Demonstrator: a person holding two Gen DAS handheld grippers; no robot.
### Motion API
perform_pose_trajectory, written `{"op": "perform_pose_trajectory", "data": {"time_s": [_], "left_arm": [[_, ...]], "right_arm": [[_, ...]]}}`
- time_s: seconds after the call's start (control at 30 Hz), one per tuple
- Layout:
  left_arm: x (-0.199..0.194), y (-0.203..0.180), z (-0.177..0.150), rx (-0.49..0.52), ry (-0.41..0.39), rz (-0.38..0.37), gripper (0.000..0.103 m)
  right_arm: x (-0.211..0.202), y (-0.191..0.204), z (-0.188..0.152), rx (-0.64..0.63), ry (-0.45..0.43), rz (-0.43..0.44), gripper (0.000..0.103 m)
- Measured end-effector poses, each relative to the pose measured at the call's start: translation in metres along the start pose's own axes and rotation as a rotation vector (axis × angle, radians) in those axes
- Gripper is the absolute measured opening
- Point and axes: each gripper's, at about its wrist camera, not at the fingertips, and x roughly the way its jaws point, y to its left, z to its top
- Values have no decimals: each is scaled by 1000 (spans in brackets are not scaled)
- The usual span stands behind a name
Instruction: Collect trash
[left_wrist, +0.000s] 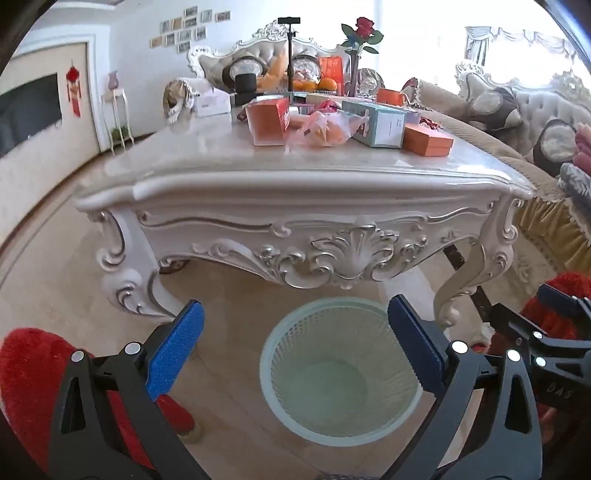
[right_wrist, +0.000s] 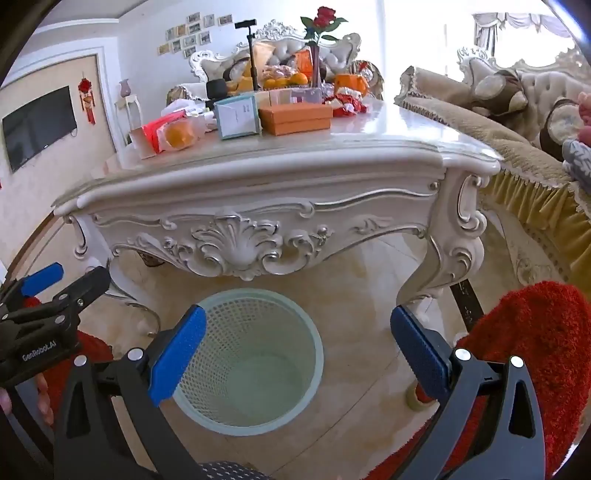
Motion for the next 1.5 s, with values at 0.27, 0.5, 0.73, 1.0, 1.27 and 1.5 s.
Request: {"op": "perform_pose_trajectory", "data": {"time_s": [0.27,0.5,0.73,1.0,1.27,1.5], "left_arm": [[-3,9,-1,-47,0,7,97],[-1,3,-3,-31,9,-26,97],[-1,-1,-7,-7,23,-16,97],[-1,-3,-7,0,19,-25,97],[-3,-5,-9,11,10,-31,97],[-5,-5,-9,17,5,-29,97]], "right_arm": [[4,-2,-1,0,17,-7,96],[2,1,-4,-25,17,-6,96],[4,2,-4,-23,30,6,96],[4,4,-5,-37,31,3,96],[3,4,-4,-38,30,6,96],[1,5,-4,-41,30,10,96]]}}
